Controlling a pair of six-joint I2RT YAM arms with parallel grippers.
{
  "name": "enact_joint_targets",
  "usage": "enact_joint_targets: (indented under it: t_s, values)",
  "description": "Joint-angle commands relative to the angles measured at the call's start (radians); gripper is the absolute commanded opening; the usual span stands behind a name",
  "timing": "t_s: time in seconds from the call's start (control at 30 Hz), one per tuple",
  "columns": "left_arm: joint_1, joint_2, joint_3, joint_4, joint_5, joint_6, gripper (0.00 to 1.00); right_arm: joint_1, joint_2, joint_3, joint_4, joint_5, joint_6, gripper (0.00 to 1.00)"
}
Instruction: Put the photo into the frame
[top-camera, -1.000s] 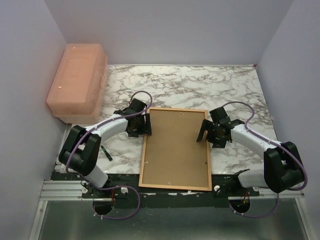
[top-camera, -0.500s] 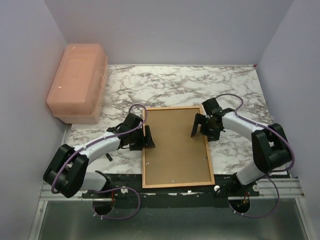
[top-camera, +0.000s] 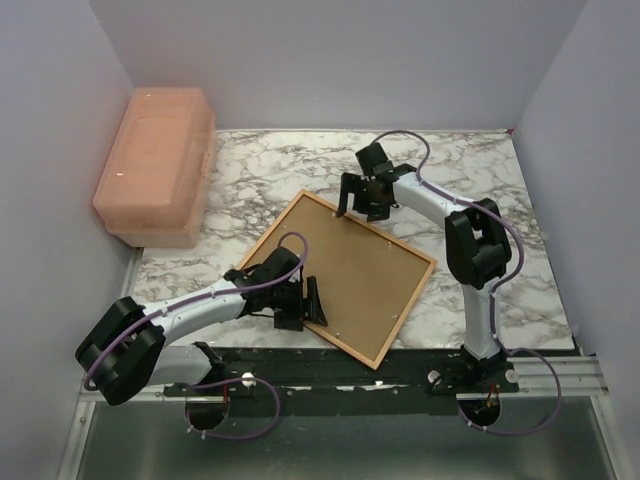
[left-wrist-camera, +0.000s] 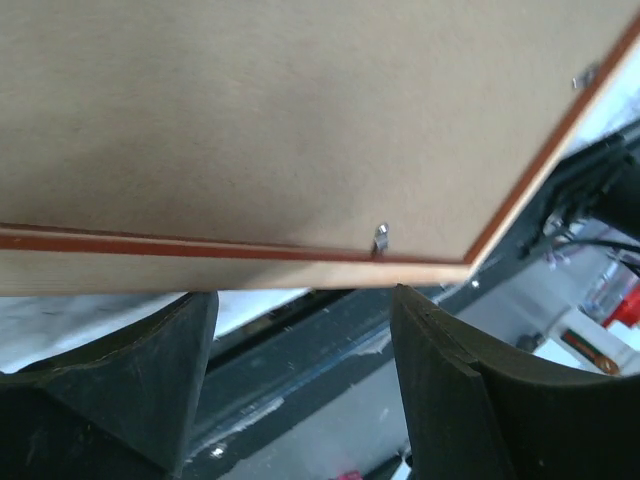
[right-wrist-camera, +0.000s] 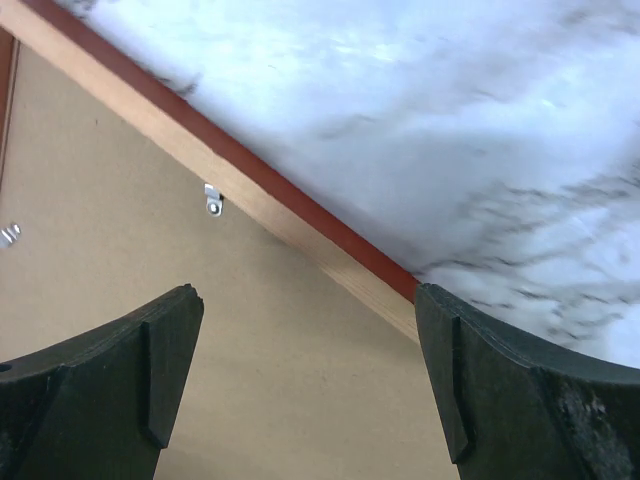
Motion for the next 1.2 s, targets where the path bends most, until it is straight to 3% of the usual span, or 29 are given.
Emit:
enact_joint_targets:
  t_s: [0.0, 0.3, 0.5, 0.7, 1.0, 1.17]
  values:
    - [-0.062, -0.059, 0.001, 0.151, 0.06, -0.09, 0.69, 0.057, 0.072, 0.101, -0.115, -0.021, -0.009, 0.96]
    - [-0.082, -0.183, -0.027, 0.166, 0.082, -0.091, 0.71, 0.056, -0.178, -0.106, -0.124, 0.257, 0.027, 1.0]
    - [-0.05, -0.198, -0.005, 0.203, 0.13, -0.066, 0.76, 0.056, -0.449, -0.392, -0.11, 0.26, 0.11, 1.0]
    - [0.068, -0.202, -0.02, 0.241, 0.211, -0.048, 0.76, 0.056, -0.646, -0.694, -0.118, 0.193, 0.205, 0.95]
    - [0.294, -0.309, 0.122, -0.109, 0.073, 0.165, 0.81, 0.056, -0.788, -0.925, -0.081, 0.149, 0.259, 0.86]
    - [0.369, -0.293, 0.219, -0.251, -0.047, 0.265, 0.81, 0.056, -0.728, -0.963, -0.019, 0.139, 0.26, 0.67]
